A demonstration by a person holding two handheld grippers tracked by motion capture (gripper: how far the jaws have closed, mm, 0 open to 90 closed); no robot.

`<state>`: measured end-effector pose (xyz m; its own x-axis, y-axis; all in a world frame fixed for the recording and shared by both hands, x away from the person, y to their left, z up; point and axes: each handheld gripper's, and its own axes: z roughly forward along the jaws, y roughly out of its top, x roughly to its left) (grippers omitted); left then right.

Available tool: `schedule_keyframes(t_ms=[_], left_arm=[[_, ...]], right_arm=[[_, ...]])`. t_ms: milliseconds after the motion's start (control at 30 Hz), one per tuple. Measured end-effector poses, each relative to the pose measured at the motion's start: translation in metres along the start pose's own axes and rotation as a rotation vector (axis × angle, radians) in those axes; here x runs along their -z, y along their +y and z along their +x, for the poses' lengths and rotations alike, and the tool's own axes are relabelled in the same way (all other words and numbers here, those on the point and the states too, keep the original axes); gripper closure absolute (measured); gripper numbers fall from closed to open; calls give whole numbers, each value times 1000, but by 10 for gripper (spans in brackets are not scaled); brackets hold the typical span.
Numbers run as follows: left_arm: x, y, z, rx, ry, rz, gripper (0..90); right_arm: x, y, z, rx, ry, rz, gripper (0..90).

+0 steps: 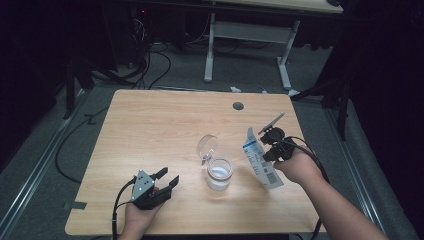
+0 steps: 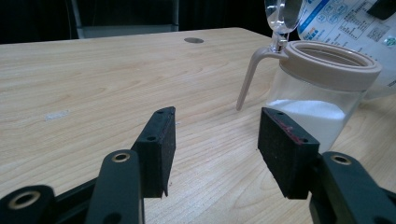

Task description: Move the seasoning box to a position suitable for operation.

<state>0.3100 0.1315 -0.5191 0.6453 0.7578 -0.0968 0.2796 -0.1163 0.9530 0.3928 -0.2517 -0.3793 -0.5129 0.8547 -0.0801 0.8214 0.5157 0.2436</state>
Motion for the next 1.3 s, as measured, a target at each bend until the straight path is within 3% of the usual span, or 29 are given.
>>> schedule_keyframes(t_ms=[167,433,1033,1300], left_arm=[[0,0,2,11,0,-1,470],[0,-1,1,3,-1,1,470],[-2,-3,0,-31,4,28,482],[-3,-4,1,-41,1,42,503]], right_arm=[[-8,-3,-8,-24,-5,-2,899],[-9,-8,-15,-57,8,-56,899],[-10,-33,-16,-102,-43,-275,900],[-14,-42,-13,-110,-44,-382,900]])
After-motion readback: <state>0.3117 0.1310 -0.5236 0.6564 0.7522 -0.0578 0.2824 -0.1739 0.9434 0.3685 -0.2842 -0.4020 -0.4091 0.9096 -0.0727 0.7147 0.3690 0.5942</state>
